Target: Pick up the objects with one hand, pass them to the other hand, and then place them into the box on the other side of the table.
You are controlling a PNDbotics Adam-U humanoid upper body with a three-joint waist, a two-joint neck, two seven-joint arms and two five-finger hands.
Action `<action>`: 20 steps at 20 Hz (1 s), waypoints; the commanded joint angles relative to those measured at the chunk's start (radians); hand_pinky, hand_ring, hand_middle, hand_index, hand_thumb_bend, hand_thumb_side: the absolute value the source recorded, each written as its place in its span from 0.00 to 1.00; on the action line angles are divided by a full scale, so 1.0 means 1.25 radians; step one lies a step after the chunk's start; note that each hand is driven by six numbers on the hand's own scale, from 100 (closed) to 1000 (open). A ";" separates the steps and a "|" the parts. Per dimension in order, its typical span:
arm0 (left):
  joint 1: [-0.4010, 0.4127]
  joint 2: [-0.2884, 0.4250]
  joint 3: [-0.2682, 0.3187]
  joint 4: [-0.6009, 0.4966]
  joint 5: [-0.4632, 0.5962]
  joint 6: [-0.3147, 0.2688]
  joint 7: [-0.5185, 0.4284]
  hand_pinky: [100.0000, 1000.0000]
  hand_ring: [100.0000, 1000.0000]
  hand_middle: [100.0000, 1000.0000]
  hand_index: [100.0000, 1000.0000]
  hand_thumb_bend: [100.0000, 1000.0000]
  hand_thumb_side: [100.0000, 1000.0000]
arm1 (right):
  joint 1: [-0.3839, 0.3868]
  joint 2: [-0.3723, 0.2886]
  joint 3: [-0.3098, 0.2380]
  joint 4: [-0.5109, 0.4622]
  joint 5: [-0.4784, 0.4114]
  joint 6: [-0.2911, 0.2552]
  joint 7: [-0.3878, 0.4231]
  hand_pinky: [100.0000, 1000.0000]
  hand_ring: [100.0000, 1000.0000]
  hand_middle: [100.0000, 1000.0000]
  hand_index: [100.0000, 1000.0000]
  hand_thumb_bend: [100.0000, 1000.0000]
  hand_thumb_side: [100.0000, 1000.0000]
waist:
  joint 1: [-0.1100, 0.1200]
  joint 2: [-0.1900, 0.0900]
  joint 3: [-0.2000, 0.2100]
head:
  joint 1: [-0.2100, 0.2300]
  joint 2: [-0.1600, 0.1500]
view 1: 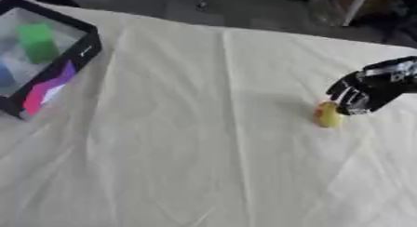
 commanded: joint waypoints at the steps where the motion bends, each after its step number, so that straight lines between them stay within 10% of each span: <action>1: -0.010 0.017 0.006 -0.005 -0.003 0.000 -0.001 0.94 0.70 0.62 0.78 0.00 0.46 | -0.007 -0.017 -0.010 -0.008 0.037 -0.013 -0.001 0.89 0.83 0.84 0.90 0.22 0.19 | 0.004 -0.027 0.000 | -0.004 0.001; 20: -0.013 0.009 0.003 -0.007 -0.008 -0.002 -0.007 0.94 0.70 0.62 0.77 0.00 0.47 | 0.022 0.002 -0.043 0.015 0.173 0.019 -0.111 0.82 0.76 0.81 0.90 0.37 0.14 | 0.006 -0.010 0.006 | -0.015 0.001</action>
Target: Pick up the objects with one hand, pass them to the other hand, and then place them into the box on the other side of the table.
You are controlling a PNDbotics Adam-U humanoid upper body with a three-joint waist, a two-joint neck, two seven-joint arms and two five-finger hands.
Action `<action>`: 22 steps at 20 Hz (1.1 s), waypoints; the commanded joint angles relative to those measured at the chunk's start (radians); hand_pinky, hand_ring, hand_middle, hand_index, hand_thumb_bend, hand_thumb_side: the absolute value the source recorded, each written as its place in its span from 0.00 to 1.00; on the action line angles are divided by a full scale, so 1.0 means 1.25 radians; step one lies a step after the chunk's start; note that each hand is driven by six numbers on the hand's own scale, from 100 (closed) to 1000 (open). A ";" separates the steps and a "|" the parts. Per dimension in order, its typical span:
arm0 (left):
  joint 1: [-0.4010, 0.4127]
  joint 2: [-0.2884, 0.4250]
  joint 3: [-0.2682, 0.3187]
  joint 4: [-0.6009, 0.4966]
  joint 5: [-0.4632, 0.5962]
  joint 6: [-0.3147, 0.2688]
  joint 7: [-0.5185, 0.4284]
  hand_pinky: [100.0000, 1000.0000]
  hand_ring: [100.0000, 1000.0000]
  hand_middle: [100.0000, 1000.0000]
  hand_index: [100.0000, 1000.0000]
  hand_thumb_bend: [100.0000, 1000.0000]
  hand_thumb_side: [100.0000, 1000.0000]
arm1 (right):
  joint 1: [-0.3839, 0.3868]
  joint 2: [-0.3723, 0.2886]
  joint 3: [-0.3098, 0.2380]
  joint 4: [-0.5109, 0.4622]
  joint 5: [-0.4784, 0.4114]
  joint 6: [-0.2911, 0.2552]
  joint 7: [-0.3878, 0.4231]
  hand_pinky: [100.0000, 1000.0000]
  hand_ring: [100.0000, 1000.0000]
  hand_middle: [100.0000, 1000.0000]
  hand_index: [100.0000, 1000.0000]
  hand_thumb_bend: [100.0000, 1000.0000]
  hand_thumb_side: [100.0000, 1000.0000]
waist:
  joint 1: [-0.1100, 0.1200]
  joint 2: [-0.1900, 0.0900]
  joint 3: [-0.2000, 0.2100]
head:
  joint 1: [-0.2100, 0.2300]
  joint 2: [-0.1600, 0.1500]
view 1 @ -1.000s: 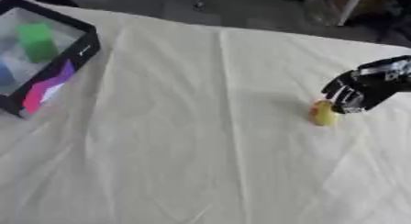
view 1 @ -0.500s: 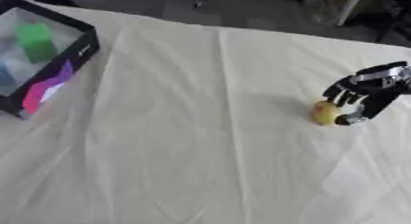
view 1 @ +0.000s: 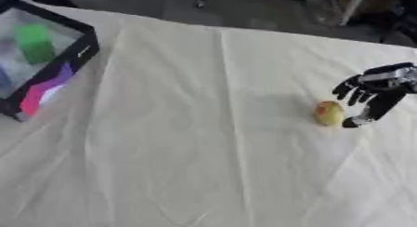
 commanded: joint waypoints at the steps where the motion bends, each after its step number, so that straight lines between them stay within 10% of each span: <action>1: -0.014 0.021 0.004 -0.009 -0.004 -0.001 -0.001 0.94 0.70 0.62 0.77 0.00 0.47 | -0.005 -0.009 -0.014 0.004 0.010 0.006 -0.025 0.81 0.76 0.80 0.90 0.37 0.15 | 0.007 -0.009 0.002 | -0.004 0.001; 16: -0.014 0.008 -0.001 -0.012 -0.010 0.000 -0.004 0.94 0.70 0.62 0.76 0.00 0.46 | 0.043 0.040 -0.048 0.046 0.131 0.027 -0.163 0.72 0.69 0.72 0.82 0.48 0.02 | 0.015 0.002 0.009 | -0.010 0.001; 22: -0.015 0.005 0.000 -0.013 -0.012 -0.001 -0.004 0.94 0.70 0.62 0.75 0.00 0.46 | 0.051 0.061 -0.069 0.062 0.178 0.050 -0.232 0.67 0.59 0.62 0.72 0.36 0.00 | 0.017 0.006 0.013 | -0.012 0.001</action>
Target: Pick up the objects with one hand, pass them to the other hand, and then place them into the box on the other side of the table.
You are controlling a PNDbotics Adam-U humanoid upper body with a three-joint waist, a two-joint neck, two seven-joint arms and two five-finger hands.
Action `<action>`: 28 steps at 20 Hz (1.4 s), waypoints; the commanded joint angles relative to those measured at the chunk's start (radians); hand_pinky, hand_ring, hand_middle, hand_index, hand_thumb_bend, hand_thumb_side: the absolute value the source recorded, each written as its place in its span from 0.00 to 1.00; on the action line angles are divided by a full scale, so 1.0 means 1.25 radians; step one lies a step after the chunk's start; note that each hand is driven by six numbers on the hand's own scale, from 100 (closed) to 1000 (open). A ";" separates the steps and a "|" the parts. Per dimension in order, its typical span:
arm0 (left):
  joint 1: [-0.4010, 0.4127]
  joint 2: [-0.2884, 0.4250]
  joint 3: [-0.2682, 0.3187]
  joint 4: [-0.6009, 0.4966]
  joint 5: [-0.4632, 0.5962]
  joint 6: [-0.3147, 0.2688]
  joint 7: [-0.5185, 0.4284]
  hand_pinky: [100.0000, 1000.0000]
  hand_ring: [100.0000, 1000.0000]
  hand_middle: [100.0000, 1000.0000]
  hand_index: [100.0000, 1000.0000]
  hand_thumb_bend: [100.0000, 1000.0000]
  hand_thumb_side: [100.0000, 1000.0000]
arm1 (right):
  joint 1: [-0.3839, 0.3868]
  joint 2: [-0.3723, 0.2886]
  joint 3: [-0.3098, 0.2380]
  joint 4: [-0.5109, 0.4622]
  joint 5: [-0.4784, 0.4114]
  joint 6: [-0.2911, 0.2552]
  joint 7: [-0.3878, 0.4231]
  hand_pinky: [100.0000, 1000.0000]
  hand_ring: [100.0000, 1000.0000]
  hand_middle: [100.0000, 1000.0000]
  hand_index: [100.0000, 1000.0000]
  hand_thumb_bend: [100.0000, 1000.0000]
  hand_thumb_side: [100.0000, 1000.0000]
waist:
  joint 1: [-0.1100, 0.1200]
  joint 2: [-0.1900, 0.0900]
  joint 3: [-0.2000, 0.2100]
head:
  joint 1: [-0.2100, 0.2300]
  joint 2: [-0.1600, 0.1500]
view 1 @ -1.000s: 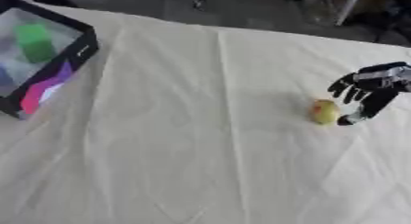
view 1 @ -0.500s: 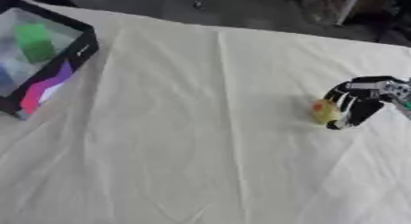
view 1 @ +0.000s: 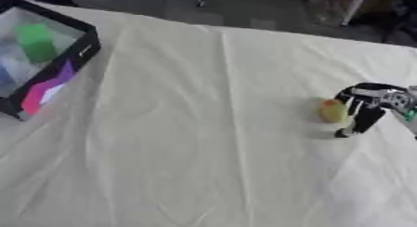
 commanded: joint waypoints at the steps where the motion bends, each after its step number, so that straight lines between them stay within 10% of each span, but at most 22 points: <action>1: -0.013 0.019 0.005 -0.012 -0.006 -0.001 -0.002 0.94 0.70 0.62 0.75 0.00 0.46 | -0.003 -0.005 -0.019 0.010 0.007 0.021 -0.057 0.67 0.59 0.61 0.70 0.32 0.00 | 0.017 0.005 0.003 | -0.004 0.001; 10: -0.009 0.017 0.006 -0.010 -0.006 0.000 -0.001 0.94 0.70 0.62 0.75 0.00 0.47 | 0.003 -0.013 -0.016 0.010 -0.086 0.080 -0.121 0.69 0.64 0.57 0.66 0.00 0.03 | 0.017 0.008 0.005 | -0.007 0.001; 28: -0.001 0.023 0.006 -0.001 -0.012 0.003 -0.006 0.94 0.71 0.63 0.75 0.00 0.47 | -0.048 -0.061 -0.039 0.005 -0.289 0.138 -0.010 0.84 0.71 0.64 0.71 0.00 0.31 | 0.004 -0.001 0.004 | -0.001 0.001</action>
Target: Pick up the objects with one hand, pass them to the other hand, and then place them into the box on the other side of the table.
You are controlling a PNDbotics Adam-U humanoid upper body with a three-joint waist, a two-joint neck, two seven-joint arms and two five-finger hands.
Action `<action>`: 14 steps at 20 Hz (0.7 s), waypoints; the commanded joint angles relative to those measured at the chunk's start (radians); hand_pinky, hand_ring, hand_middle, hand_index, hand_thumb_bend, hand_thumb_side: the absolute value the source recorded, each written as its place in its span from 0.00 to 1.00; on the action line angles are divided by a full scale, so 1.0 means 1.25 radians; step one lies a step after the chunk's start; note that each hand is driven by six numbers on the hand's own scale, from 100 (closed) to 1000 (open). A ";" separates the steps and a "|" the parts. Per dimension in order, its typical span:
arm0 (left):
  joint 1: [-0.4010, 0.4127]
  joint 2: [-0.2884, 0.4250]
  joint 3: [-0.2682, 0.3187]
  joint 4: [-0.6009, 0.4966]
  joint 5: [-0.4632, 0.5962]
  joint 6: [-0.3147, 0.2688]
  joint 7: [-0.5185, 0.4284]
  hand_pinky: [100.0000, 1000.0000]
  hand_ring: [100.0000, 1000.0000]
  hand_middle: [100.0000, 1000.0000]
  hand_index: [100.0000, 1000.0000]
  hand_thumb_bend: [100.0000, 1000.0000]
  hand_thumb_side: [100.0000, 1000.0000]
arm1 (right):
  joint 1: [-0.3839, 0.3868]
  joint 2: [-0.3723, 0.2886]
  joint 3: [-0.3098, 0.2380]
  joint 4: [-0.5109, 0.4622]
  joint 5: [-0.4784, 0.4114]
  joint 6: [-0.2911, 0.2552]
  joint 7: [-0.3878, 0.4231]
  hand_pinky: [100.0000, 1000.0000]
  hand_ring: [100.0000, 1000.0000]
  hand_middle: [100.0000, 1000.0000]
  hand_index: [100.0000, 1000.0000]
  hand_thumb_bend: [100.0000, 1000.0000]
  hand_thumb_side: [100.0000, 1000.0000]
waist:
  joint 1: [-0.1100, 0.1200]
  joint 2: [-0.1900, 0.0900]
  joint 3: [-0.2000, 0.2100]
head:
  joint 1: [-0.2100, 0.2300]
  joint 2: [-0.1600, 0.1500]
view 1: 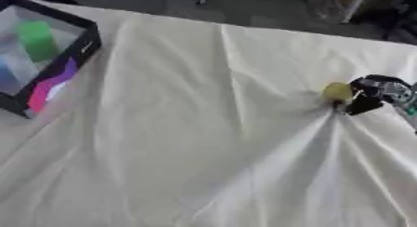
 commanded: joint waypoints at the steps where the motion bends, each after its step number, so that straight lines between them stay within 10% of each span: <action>1: -0.007 0.029 0.006 -0.005 -0.008 0.000 -0.002 0.94 0.71 0.63 0.75 0.00 0.47 | -0.027 -0.036 -0.014 -0.012 -0.044 0.017 0.031 0.85 0.72 0.64 0.71 0.00 0.31 | 0.004 -0.008 0.000 | 0.002 0.001; 14: -0.006 0.027 0.005 -0.005 -0.016 0.003 -0.002 0.94 0.71 0.63 0.75 0.00 0.46 | -0.030 -0.032 -0.009 -0.016 -0.094 0.053 0.056 0.88 0.76 0.74 0.79 0.00 0.23 | 0.004 -0.005 0.002 | 0.005 0.001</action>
